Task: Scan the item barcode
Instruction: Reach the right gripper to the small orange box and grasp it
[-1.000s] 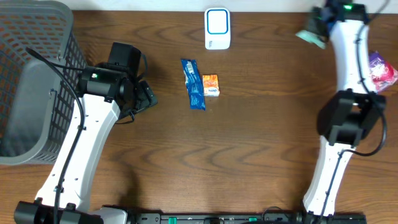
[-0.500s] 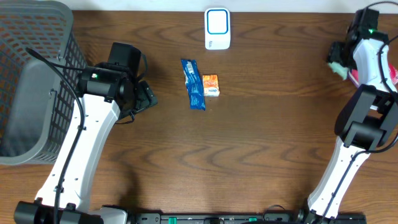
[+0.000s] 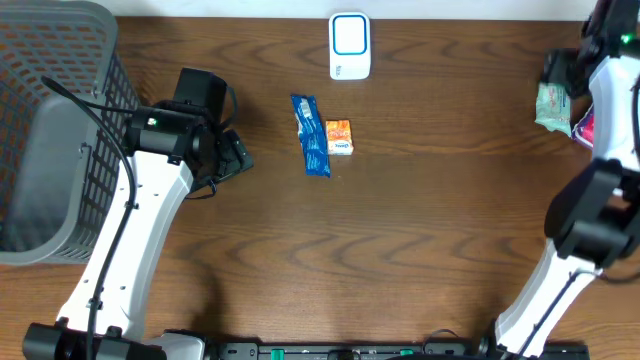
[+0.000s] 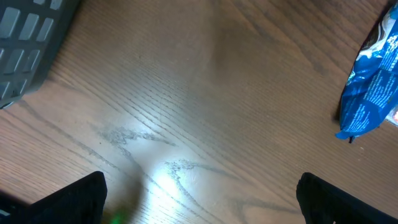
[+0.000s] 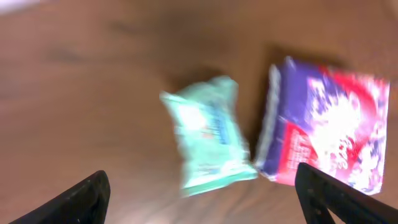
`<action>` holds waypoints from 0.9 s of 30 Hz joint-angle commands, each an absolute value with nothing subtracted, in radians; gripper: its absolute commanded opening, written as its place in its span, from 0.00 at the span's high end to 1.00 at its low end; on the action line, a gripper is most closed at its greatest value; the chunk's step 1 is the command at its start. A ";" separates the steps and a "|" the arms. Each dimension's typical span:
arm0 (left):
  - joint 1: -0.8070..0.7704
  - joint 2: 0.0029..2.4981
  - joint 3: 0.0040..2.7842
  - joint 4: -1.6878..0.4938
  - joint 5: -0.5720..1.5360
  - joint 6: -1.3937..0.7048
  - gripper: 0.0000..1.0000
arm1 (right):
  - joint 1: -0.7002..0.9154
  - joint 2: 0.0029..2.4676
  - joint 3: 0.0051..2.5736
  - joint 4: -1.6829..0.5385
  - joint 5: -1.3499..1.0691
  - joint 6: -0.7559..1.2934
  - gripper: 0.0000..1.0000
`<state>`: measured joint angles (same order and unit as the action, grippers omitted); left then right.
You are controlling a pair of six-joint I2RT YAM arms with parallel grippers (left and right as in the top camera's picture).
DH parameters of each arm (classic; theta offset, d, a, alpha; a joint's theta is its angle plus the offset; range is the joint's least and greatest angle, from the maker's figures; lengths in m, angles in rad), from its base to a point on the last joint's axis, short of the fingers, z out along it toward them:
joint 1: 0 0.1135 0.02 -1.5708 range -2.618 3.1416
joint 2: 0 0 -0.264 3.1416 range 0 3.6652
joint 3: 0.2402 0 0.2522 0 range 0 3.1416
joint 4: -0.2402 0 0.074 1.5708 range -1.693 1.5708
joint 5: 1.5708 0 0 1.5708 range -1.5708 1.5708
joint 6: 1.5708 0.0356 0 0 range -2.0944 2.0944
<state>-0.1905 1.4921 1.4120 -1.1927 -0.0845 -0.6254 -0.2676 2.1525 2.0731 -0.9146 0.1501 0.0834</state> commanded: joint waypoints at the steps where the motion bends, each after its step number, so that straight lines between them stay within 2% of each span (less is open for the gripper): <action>1: -0.186 1.494 1.411 -1.196 -0.091 -0.630 0.02 | -0.191 2.038 2.094 -0.926 -0.082 0.093 0.10; 7: -0.186 1.494 1.411 -1.196 -0.091 -0.630 0.02 | -0.041 2.040 2.076 -0.997 -0.502 0.093 0.19; 12: -0.186 1.494 1.411 -1.196 -0.091 -0.630 0.02 | 0.114 2.110 2.025 -1.000 -0.513 0.096 0.25; 15: -0.186 1.494 1.411 -1.196 -0.090 -0.630 0.02 | 0.190 2.156 2.000 -0.975 -0.472 0.105 0.35; 19: -0.186 1.494 1.411 -1.196 -0.091 -0.630 0.02 | 0.288 2.248 1.997 -0.971 -0.364 0.225 0.40; 27: -0.186 1.494 1.411 -1.196 -0.091 -0.630 0.02 | 0.345 2.411 1.997 -0.963 -0.388 0.337 0.46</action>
<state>-0.1905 1.4921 1.4120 -1.1931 -0.0841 -0.6254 0.3515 2.3814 2.0003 -0.9604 -0.3859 0.2901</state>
